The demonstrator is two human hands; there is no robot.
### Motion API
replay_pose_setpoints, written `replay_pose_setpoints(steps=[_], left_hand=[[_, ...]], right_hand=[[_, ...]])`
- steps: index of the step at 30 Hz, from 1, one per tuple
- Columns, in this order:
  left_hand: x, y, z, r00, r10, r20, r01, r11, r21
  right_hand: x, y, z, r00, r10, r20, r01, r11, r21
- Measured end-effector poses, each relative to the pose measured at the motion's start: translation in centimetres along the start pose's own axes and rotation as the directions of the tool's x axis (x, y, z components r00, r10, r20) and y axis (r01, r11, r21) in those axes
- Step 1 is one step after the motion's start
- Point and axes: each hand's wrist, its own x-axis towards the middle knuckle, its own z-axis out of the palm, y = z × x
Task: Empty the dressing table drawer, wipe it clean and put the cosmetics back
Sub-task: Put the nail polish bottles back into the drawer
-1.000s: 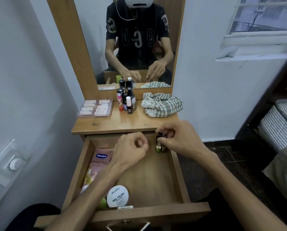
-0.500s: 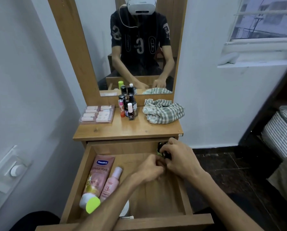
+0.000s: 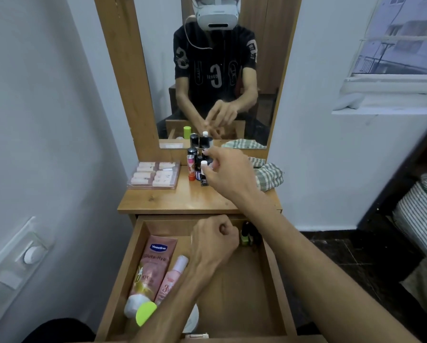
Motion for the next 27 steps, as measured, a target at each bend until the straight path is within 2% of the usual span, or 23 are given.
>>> replay_pose_setpoints(steps=[3, 5, 9, 12, 16, 20, 23, 27], left_hand=[[0.3, -0.3, -1.3, 0.968, 0.022, -0.25, -0.054, 0.991, -0.123], [0.6, -0.4, -1.9, 0.939, 0.012, -0.344, -0.069, 0.986, -0.153], [0.7, -0.1, -2.1, 0.929, 0.017, -0.371, -0.076, 0.987, -0.144], [0.6, -0.1, -1.9, 0.932, 0.014, -0.363, -0.07, 0.987, -0.142], [0.8, 0.3, -2.7, 0.905, -0.054, -0.422, -0.036, 0.979, -0.202], [3.4, 0.7, -5.5, 0.867, 0.013, -0.497, -0.052, 0.997, -0.065], [6.9, 0.6, -7.6, 0.893, 0.115, -0.436, -0.084, 0.992, 0.091], [10.7, 0.7, -8.7, 0.916, 0.281, -0.287, -0.183, 0.928, 0.323]], right_hand=[[1.1, -0.5, 1.7, 0.999, -0.002, 0.036, 0.004, 0.999, -0.04], [1.0, -0.2, 2.3, 1.0, 0.013, 0.021, -0.012, 1.0, -0.021], [0.7, 0.8, 2.5, 1.0, 0.009, -0.025, -0.009, 1.0, -0.006], [0.2, 0.9, 1.9, 0.999, -0.034, -0.001, 0.034, 0.999, 0.015], [-0.7, 1.2, 0.3, 1.0, -0.016, -0.006, 0.016, 0.993, 0.114], [-3.5, 2.1, -3.4, 0.997, 0.074, -0.005, -0.071, 0.97, 0.233], [-7.2, 3.2, -5.9, 0.985, 0.101, 0.142, -0.133, 0.96, 0.244], [-11.1, 4.9, -5.8, 0.923, 0.146, 0.356, -0.218, 0.961, 0.17]])
